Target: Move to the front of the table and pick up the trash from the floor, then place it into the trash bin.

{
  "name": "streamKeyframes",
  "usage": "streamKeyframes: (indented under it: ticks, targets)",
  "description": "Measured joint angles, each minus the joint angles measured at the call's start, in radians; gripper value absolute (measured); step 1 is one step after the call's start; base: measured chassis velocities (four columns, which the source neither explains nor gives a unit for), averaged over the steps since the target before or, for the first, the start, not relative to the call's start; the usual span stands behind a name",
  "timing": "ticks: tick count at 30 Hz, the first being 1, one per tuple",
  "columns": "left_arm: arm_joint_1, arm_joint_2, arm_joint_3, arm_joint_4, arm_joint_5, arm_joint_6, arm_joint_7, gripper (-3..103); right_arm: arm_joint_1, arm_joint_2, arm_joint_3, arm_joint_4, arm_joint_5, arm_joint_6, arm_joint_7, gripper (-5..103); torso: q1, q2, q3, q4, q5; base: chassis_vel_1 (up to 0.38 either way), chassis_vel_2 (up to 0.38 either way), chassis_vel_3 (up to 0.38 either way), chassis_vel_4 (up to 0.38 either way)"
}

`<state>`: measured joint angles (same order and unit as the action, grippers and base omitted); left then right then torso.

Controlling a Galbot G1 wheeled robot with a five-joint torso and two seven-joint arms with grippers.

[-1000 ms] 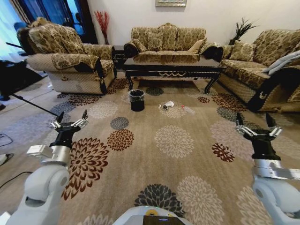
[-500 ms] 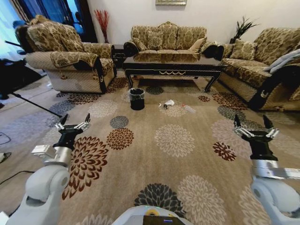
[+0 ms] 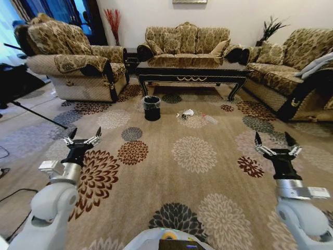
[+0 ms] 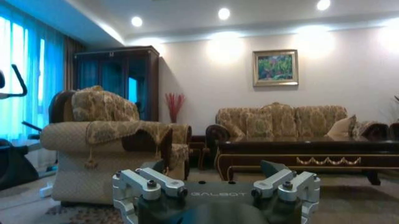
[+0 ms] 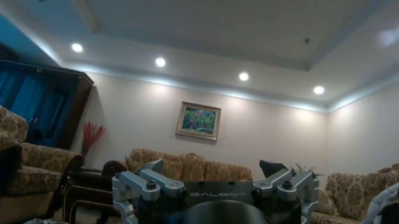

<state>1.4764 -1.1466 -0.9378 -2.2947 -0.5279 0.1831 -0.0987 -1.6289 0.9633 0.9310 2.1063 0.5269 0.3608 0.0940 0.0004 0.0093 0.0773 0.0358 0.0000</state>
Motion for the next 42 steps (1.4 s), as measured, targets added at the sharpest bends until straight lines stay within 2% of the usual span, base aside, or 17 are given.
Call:
streamKeyframes:
  ticks: [13,16,21,24,27,30,31,32,34,35,37,38,39,40,42]
  targets:
    - [0.005,-0.010,0.001,-0.006,0.009,-0.021,0.001,100,0.005,0.004,-0.007,-0.007,0.000,0.012,-0.012,100,0.000,0.000,-0.001,0.0003,0.0002,-0.102,0.099,0.090,-0.095]
    - [0.010,-0.009,-0.006,-0.011,0.009,-0.022,0.001,100,0.007,0.008,-0.011,-0.009,0.000,0.015,-0.014,100,0.000,0.002,0.000,-0.0003,-0.0005,-0.284,0.231,0.224,-0.228]
    - [0.016,-0.010,-0.011,-0.020,0.009,-0.023,0.001,100,0.012,0.011,-0.017,-0.016,-0.001,0.018,-0.016,100,0.000,0.003,0.002,0.0000,0.0005,-0.293,0.305,0.294,-0.293]
    - [0.023,-0.012,-0.014,-0.026,0.008,-0.023,0.000,100,0.017,0.013,-0.022,-0.022,-0.002,0.019,-0.017,100,0.000,0.004,0.003,0.0001,-0.0009,-0.316,0.326,0.351,-0.315]
    - [0.027,-0.014,-0.018,-0.031,0.008,-0.025,0.000,100,0.020,0.014,-0.026,-0.027,-0.004,0.021,-0.018,100,0.000,0.005,0.003,0.0004,0.0009,-0.355,0.341,0.357,-0.348]
    - [0.030,-0.016,-0.019,-0.031,0.008,-0.025,0.000,100,0.022,0.016,-0.029,-0.032,-0.007,0.022,-0.019,100,0.000,0.006,0.004,-0.0003,-0.0012,-0.357,0.345,0.376,-0.363]
    - [0.030,-0.017,-0.019,-0.031,0.008,-0.025,-0.001,100,0.022,0.016,-0.029,-0.032,-0.007,0.022,-0.019,100,0.000,0.006,0.004,-0.0003,-0.0009,-0.397,0.359,0.360,-0.363]
    - [0.031,-0.017,-0.020,-0.033,0.008,-0.026,-0.001,100,0.023,0.018,-0.030,-0.034,-0.008,0.023,-0.019,100,0.000,0.006,0.004,0.0001,0.0010,-0.397,0.379,0.381,-0.386]
    - [0.031,-0.017,-0.020,-0.034,0.008,-0.026,-0.001,100,0.024,0.018,-0.031,-0.035,-0.008,0.023,-0.019,100,0.000,0.007,0.004,0.0001,0.0004,-0.365,0.379,0.338,-0.373]
    - [0.031,-0.017,-0.020,-0.034,0.008,-0.026,-0.001,100,0.025,0.019,-0.031,-0.036,-0.009,0.023,-0.019,100,0.000,0.007,0.005,-0.0003,-0.0018,-0.321,0.354,0.338,-0.342]
    - [0.031,-0.017,-0.020,-0.034,0.008,-0.026,-0.001,100,0.025,0.020,-0.031,-0.037,-0.009,0.024,-0.019,100,0.000,0.007,0.005,0.0000,-0.0007,-0.321,0.358,0.319,-0.342]
    - [0.031,-0.017,-0.021,-0.034,0.007,-0.026,-0.001,100,0.025,0.020,-0.032,-0.038,-0.009,0.024,-0.020,100,0.000,0.007,0.005,0.0005,0.0013,-0.310,0.358,0.336,-0.339]
    - [0.031,-0.017,-0.021,-0.035,0.007,-0.026,-0.001,100,0.025,0.020,-0.032,-0.039,-0.009,0.024,-0.020,100,0.000,0.007,0.005,0.0000,0.0010,-0.333,0.336,0.336,-0.339]
    - [0.031,-0.017,-0.021,-0.035,0.006,-0.026,-0.001,100,0.024,0.020,-0.032,-0.039,-0.009,0.025,-0.020,100,0.000,0.008,0.005,-0.0004,-0.0022,-0.333,0.326,0.340,-0.330]
    - [0.031,-0.017,-0.021,-0.035,0.005,-0.026,-0.001,100,0.024,0.020,-0.032,-0.039,-0.009,0.025,-0.020,100,0.000,0.008,0.005,-0.0003,-0.0020,-0.349,0.326,0.340,-0.337]
